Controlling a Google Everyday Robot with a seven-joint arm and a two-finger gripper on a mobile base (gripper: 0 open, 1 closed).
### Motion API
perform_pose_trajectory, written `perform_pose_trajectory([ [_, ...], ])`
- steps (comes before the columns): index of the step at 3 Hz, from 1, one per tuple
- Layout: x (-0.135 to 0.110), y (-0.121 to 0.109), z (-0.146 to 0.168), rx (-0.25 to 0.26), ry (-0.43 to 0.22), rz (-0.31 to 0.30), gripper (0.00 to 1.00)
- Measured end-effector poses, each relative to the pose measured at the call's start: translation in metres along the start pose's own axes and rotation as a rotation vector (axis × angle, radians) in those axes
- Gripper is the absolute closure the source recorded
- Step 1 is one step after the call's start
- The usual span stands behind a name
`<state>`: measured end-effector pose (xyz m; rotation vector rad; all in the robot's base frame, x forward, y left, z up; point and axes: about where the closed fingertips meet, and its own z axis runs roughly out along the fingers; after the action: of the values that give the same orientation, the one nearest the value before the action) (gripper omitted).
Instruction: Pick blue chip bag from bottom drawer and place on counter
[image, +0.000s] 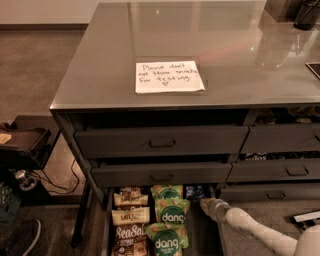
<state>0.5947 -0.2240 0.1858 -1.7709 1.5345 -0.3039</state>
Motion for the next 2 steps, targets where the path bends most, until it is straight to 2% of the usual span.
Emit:
perform_pose_trajectory([
  [2, 0.0164, 0.0027, 0.0147, 0.01, 0.03, 0.016, 0.55],
])
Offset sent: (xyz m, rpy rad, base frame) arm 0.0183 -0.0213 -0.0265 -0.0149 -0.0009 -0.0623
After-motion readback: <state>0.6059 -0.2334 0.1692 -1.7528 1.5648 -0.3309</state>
